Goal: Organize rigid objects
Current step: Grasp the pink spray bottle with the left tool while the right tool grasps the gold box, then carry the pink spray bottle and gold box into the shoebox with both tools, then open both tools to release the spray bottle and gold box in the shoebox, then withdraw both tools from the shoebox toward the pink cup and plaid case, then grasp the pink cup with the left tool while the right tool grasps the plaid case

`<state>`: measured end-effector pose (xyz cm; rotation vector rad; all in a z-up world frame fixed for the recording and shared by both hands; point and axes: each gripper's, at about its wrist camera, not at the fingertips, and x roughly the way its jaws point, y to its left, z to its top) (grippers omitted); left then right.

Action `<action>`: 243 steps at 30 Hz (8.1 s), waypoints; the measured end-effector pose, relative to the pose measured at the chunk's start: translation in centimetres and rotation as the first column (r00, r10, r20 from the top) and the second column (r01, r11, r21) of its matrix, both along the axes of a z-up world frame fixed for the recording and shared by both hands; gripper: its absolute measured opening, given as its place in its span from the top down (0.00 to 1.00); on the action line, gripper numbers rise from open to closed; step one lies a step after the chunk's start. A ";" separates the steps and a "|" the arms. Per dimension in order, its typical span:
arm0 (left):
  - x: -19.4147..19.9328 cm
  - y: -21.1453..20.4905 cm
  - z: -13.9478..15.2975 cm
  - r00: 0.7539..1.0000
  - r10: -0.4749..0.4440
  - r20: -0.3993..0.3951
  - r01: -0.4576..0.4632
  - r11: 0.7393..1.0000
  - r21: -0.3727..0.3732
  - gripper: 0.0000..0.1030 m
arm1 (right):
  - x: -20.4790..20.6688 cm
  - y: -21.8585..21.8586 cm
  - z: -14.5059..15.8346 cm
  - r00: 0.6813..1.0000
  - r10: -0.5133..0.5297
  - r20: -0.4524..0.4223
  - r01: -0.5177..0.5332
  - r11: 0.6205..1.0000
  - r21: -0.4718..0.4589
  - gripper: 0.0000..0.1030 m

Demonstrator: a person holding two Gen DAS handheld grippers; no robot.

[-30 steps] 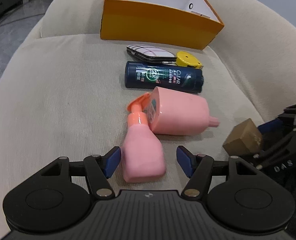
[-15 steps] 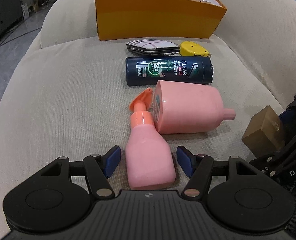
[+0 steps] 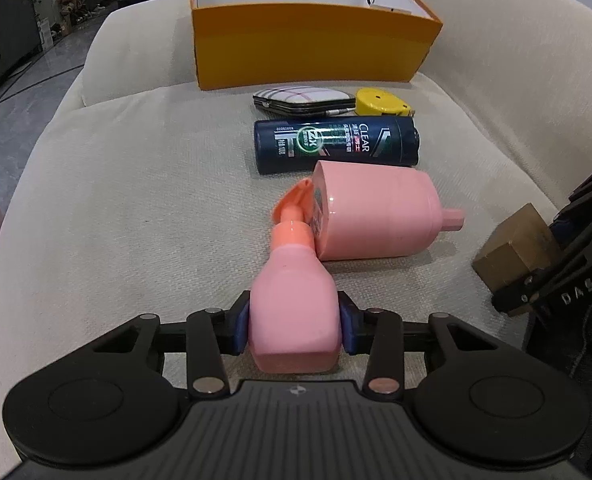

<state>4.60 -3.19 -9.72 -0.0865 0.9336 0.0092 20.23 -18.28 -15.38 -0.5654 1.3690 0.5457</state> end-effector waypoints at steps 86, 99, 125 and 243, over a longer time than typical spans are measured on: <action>35.0 4.9 8.6 0.959 -0.283 0.016 0.278 0.950 0.141 0.54 | 26.0 6.8 12.0 0.942 -0.159 0.297 0.069 0.954 0.291 0.43; 37.6 3.7 5.7 0.910 -0.410 -0.065 0.412 0.873 0.261 0.54 | 29.3 7.6 8.4 0.956 -0.153 0.252 0.095 0.969 0.230 0.43; 39.7 3.1 3.6 0.904 -0.417 -0.099 0.426 0.853 0.301 0.49 | 31.8 9.5 5.4 0.978 -0.160 0.137 0.134 0.974 0.181 0.43; 4.5 -2.0 3.0 0.705 -0.709 0.026 0.660 0.669 0.342 0.17 | 3.5 -4.5 4.8 0.924 -0.349 0.155 0.248 0.857 0.452 0.30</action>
